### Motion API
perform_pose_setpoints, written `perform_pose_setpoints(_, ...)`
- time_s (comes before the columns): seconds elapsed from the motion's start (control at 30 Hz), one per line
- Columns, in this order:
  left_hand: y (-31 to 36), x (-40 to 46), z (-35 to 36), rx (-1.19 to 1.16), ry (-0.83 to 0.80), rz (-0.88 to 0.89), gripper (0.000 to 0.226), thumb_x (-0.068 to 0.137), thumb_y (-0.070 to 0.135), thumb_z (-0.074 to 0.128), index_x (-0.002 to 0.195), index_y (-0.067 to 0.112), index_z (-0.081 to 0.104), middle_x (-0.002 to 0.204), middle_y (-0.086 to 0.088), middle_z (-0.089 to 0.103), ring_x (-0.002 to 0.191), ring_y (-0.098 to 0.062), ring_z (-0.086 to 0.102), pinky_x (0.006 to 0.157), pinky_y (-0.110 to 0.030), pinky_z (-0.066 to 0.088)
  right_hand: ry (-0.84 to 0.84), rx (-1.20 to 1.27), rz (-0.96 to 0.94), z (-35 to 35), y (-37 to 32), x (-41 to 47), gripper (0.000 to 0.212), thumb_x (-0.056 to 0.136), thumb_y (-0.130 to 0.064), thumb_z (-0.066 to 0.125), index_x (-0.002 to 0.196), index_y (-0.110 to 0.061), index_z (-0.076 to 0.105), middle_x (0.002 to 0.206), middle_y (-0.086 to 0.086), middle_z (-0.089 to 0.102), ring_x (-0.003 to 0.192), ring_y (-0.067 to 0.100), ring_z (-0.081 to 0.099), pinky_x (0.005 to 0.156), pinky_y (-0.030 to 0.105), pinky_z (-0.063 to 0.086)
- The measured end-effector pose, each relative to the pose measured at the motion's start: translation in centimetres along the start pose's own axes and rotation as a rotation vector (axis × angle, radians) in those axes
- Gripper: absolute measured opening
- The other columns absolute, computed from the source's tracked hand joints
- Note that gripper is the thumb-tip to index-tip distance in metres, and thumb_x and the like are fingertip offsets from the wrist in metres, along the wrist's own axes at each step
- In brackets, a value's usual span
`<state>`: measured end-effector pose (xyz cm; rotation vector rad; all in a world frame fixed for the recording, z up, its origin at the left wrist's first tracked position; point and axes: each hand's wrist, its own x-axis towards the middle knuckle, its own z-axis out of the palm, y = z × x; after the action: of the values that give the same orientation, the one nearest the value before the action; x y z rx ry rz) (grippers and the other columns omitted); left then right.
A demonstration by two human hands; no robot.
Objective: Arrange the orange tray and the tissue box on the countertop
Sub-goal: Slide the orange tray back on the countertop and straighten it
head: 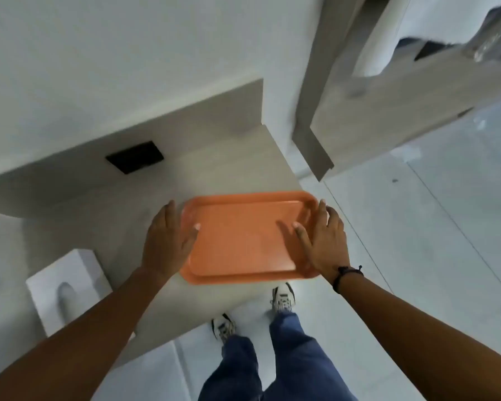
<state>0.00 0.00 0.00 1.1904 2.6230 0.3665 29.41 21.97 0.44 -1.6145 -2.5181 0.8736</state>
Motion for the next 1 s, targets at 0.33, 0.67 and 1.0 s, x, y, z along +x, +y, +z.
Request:
perform_pose_setpoints(0.33, -0.9, -1.1, 5.8, -0.100, -0.046, -0.107, 0.083, 0.106, 0.047, 0.053, 0.165, -0.005, 0.028, 0.160, -0.037, 0.039, 0.142, -0.055, 0.046, 0.117, -0.062, 0.043, 0.014, 0.110, 0.092, 4.4, 3.7, 1.9, 0.078, 0.111, -0.042, 0.055, 0.171, -0.010, 0.017, 0.149, 0.022, 0.047, 0.132, 0.039, 0.049, 0.110, 0.052, 0.049)
perform_pose_setpoints(0.67, -1.4, -3.0, 5.3, -0.153, -0.017, -0.223, 0.072, 0.110, 0.034, 0.049, 0.164, -0.010, 0.030, 0.162, -0.036, 0.041, 0.144, -0.054, 0.046, 0.119, -0.062, 0.039, -0.013, 0.139, 0.061, 6.1, 2.2, 3.2, 0.076, 0.113, -0.033, 0.052, 0.173, -0.019, 0.008, 0.146, 0.018, 0.051, 0.134, 0.037, 0.053, 0.112, 0.055, 0.052)
perform_pose_setpoints(1.0, -4.9, -7.9, 4.7, -0.187, 0.074, -0.424, 0.070, 0.113, 0.038, 0.045, 0.167, -0.003, 0.028, 0.166, -0.030, 0.041, 0.148, -0.048, 0.046, 0.121, -0.059, 0.042, -0.080, 0.095, -0.125, 8.9, -1.9, 4.3, 0.077, 0.112, -0.035, 0.054, 0.173, -0.015, 0.011, 0.146, 0.019, 0.050, 0.134, 0.040, 0.049, 0.111, 0.053, 0.047)
